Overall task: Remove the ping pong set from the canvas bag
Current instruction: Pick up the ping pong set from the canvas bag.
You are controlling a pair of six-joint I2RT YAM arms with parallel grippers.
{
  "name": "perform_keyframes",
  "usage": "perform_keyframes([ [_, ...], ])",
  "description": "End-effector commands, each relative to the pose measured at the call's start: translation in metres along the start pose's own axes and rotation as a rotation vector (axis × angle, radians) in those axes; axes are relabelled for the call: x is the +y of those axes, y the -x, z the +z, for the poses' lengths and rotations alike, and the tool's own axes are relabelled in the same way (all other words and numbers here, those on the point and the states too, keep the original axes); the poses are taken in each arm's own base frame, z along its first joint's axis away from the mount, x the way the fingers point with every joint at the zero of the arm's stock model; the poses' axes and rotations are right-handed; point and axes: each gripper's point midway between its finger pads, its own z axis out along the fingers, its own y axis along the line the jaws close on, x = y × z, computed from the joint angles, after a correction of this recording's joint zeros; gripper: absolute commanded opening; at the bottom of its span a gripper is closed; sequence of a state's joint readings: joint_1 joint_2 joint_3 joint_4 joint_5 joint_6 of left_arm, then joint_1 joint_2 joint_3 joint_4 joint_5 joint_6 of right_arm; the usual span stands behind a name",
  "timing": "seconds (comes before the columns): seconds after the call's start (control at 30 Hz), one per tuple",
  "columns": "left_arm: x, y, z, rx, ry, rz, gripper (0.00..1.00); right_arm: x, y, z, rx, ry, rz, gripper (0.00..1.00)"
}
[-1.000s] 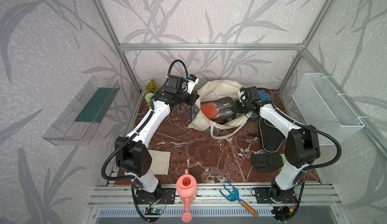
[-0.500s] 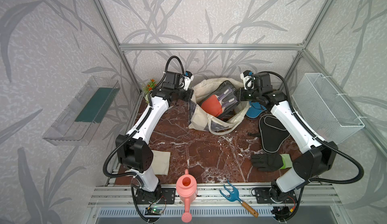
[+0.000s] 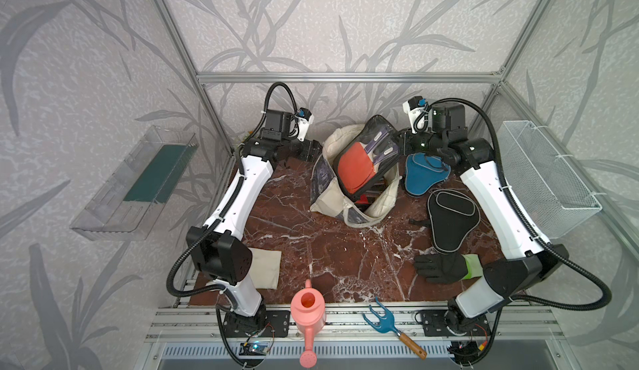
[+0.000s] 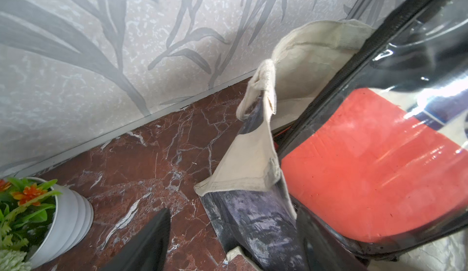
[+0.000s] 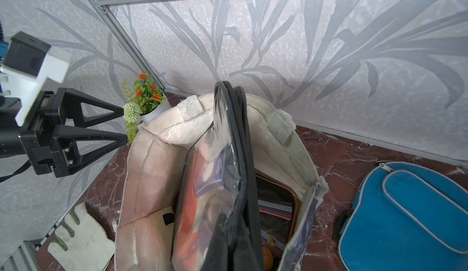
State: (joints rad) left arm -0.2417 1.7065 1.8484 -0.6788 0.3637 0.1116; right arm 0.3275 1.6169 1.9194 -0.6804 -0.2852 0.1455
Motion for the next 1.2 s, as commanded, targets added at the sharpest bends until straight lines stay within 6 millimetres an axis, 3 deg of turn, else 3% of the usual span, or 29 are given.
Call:
perform_keyframes([
  [0.0, -0.032, 0.02, -0.032, -0.086, -0.114, 0.047, 0.82, 0.021, 0.035, -0.021, -0.114, 0.072, -0.063, 0.0],
  [0.1, -0.041, 0.023, -0.037, -0.109, -0.161, 0.052, 0.86, 0.022, 0.049, -0.04, -0.161, 0.088, -0.074, 0.0],
  [0.3, -0.048, 0.021, -0.025, -0.097, -0.226, 0.031, 0.89, 0.02, 0.078, -0.085, -0.261, 0.17, -0.041, 0.0],
  [0.37, -0.052, 0.022, -0.02, -0.095, -0.265, 0.024, 0.99, 0.02, 0.083, -0.096, -0.283, 0.189, -0.038, 0.0],
  [0.67, -0.076, 0.032, -0.013, -0.109, -0.456, -0.044, 0.99, 0.015, 0.108, -0.135, -0.395, 0.288, 0.024, 0.0],
  [0.83, -0.086, 0.036, -0.013, -0.118, -0.529, -0.111, 0.99, 0.02, 0.119, -0.147, -0.44, 0.339, 0.037, 0.0],
  [1.17, -0.11, 0.05, -0.02, -0.211, -0.664, -0.17, 0.99, 0.024, 0.128, -0.147, -0.501, 0.427, 0.091, 0.0],
])
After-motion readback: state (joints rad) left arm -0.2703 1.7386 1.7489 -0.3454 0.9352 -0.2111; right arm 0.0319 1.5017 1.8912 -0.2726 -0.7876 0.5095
